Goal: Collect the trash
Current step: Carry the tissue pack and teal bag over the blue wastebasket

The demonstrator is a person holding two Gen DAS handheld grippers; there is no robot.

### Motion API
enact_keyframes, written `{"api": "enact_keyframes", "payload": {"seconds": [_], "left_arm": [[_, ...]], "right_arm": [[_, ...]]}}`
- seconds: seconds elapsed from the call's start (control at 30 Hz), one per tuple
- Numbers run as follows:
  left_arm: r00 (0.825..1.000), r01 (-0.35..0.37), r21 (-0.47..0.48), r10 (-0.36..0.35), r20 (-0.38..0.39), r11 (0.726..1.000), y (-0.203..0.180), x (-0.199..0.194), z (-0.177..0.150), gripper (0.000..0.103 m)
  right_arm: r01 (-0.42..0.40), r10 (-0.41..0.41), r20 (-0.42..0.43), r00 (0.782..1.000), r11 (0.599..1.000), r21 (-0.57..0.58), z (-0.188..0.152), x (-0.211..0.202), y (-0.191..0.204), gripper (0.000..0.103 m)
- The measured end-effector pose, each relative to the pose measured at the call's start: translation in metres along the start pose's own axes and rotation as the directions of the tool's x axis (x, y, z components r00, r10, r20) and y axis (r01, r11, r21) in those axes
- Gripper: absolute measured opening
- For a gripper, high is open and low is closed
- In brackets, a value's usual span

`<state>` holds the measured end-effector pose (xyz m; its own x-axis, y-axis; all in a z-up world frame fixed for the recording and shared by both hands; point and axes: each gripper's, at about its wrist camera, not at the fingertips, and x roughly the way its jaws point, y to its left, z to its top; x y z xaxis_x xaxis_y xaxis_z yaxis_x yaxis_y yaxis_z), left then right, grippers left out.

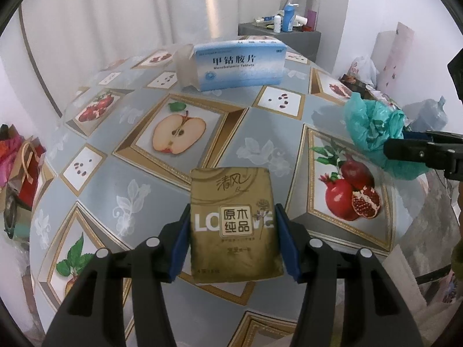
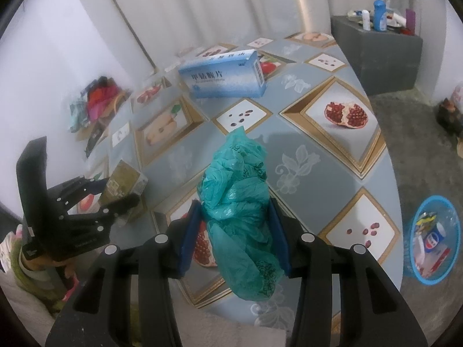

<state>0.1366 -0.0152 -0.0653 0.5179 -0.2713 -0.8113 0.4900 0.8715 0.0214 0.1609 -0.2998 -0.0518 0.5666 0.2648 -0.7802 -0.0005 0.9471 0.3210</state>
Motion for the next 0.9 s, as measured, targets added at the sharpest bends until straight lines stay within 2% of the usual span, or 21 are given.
{"api": "enact_keyframes", "payload": {"seconds": [0.13,0.57,0.9], "left_arm": [[0.999,-0.024,0.028,0.023,0.028,0.999,-0.007,-0.006,0.004,0.053],[0.996,-0.024,0.072,0.018,0.083,0.997,-0.027,-0.026,0.015,0.053],[0.993,0.013,0.126,-0.027,0.112,0.992,-0.058,-0.039,0.033,0.053]], "right_arm": [[0.002,-0.002,0.014,1.0,1.0,0.001,0.001,-0.006,0.0,0.043],[0.002,-0.004,0.083,0.997,1.0,0.02,-0.002,-0.031,-0.004,0.043],[0.003,-0.021,0.181,0.983,0.995,0.1,-0.014,-0.069,-0.032,0.043]]}}
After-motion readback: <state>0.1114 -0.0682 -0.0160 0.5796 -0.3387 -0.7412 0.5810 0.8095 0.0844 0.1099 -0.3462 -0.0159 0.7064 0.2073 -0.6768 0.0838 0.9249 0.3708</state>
